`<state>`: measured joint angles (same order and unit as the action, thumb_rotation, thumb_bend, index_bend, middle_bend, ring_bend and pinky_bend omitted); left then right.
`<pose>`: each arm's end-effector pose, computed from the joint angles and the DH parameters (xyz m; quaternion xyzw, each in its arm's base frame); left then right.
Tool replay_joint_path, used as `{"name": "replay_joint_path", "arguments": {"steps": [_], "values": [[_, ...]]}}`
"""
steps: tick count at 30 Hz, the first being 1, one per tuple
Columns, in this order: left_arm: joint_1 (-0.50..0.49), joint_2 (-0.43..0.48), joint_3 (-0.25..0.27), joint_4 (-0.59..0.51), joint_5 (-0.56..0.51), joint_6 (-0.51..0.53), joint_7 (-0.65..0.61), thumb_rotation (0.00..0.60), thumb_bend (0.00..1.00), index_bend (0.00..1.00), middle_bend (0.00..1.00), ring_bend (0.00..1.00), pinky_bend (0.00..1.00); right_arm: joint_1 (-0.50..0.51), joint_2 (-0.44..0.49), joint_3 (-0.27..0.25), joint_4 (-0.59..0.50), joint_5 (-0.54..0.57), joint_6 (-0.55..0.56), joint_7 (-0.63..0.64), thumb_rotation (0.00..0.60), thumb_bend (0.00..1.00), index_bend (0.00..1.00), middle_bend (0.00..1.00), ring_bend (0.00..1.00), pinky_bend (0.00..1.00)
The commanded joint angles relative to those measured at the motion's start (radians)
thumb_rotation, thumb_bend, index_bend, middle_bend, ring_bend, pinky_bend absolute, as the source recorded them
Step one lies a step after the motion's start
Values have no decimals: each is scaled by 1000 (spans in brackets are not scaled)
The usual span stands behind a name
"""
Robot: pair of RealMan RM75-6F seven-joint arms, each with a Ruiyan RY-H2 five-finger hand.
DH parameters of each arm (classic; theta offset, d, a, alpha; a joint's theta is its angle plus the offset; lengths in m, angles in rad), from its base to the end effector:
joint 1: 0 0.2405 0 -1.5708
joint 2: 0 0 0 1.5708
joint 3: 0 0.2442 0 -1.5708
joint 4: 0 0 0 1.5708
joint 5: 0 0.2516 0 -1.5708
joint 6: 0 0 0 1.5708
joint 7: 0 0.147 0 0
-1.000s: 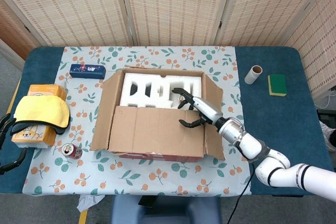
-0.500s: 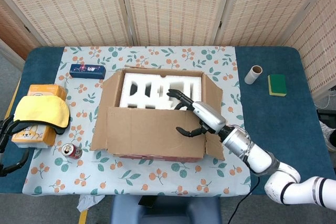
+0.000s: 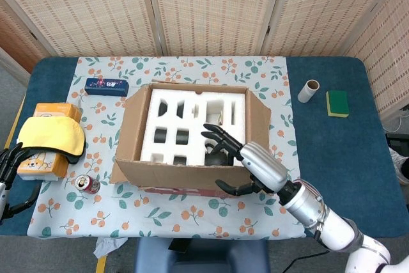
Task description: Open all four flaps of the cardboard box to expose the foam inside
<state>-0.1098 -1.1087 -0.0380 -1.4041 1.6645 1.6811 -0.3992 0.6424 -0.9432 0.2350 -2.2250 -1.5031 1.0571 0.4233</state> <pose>-0.3245 0.1910 0.1560 -0.5870 -0.3485 -0.5258 0.5074 -0.0299 -0.2538 0.0899 0.6480 -0.4898 0.5720 0.1140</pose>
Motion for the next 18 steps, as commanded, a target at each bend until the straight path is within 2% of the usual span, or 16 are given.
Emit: {"name": "replay_joint_path", "arguments": {"steps": [1, 6, 8, 12, 18], "values": [[3, 0, 1, -8, 8, 10, 14, 600, 475, 0, 0, 0, 0, -42, 32, -33, -58, -47, 36, -44, 600, 430, 0, 0, 294, 525], [6, -2, 5, -19, 20, 20, 38, 600, 475, 0, 0, 0, 0, -89, 48, -92, -114, -114, 53, -75, 600, 430, 0, 0, 287, 525], [8, -2, 7, -23, 25, 25, 45, 600, 475, 0, 0, 0, 0, -111, 40, -131, -131, -144, 51, -62, 600, 431, 0, 0, 281, 525], [11, -3, 10, -27, 36, 36, 55, 600, 476, 0, 0, 0, 0, -150, 31, -213, -127, -206, 36, -53, 600, 430, 0, 0, 276, 525], [11, -3, 13, -31, 41, 36, 64, 600, 475, 0, 0, 0, 0, -190, 20, -280, -112, -280, 51, -52, 600, 430, 0, 0, 270, 526]]}}
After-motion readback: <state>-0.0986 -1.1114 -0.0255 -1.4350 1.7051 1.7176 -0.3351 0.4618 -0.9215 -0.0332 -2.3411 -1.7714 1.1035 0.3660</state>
